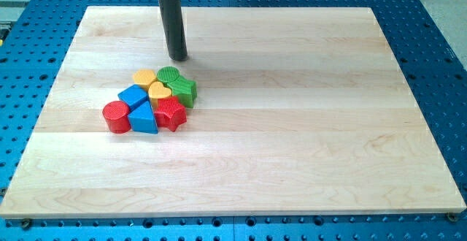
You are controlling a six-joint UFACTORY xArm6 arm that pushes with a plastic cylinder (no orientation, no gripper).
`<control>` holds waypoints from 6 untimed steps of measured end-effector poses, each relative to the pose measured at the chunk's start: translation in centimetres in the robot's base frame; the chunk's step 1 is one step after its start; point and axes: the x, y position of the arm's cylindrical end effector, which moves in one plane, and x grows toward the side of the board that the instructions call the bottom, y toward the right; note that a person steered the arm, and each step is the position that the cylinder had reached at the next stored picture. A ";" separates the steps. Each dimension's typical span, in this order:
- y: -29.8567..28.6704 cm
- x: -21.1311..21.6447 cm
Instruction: Place your hand in between the red circle and the blue cube
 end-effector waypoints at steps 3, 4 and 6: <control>-2.1 0.7; -6.3 2.8; -10.2 13.1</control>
